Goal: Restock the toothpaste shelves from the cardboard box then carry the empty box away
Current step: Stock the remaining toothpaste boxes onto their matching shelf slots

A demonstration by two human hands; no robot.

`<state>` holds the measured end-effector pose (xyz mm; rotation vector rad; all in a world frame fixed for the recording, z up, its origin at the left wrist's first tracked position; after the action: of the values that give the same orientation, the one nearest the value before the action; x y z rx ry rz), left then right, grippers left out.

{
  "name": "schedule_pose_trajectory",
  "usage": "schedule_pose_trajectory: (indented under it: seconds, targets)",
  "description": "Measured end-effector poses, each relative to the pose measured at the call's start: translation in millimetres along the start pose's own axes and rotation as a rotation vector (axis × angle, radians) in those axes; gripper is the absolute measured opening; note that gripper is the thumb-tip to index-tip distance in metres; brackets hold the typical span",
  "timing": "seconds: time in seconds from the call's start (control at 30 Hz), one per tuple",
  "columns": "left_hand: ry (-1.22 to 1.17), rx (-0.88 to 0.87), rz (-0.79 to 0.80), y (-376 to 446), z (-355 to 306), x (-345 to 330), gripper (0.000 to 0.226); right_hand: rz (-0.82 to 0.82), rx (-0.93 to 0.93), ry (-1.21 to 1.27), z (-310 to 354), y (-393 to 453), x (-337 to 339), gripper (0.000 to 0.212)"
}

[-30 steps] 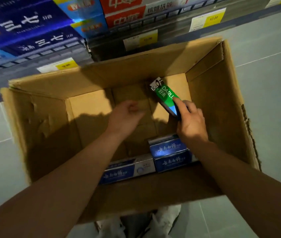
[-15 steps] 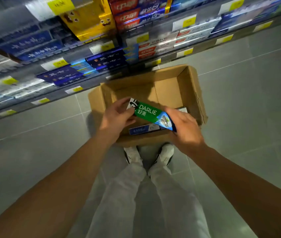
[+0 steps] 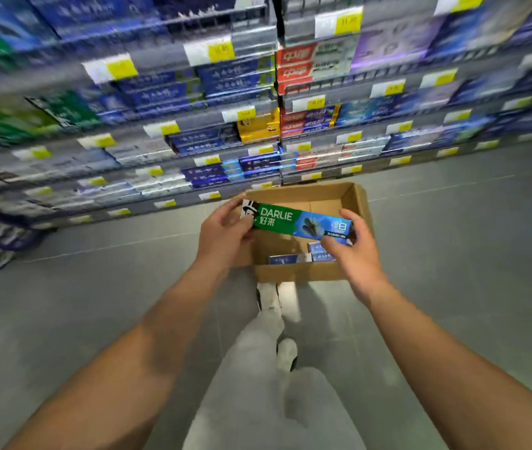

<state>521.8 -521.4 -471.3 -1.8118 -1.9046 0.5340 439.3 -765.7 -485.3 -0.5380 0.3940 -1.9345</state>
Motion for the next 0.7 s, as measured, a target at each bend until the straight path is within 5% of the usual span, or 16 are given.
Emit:
schedule_pose_trajectory:
  seconds: [0.37, 0.7]
  targets:
    - [-0.089, -0.198, -0.184, -134.2, -47.9, 117.3, 0.038, 0.211, 0.269, -0.044, 102.3, -121.4, -45.0, 0.056]
    - [-0.224, -0.286, -0.358, -181.5, -72.6, 241.6, 0.039, 0.442, 0.442, -0.148, 172.9, -181.0, -154.1, 0.053]
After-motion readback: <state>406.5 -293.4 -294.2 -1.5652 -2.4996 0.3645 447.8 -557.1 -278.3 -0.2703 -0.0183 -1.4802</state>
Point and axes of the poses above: each hand's wrist, its own y-axis towards the middle knuckle, its own x-axis out of the back of the hand, z = x × y, the point moved 9 cm from there along y, towards the middle knuckle, and after that the axes turned 2 degrees about -z, right-handed, at the moved point
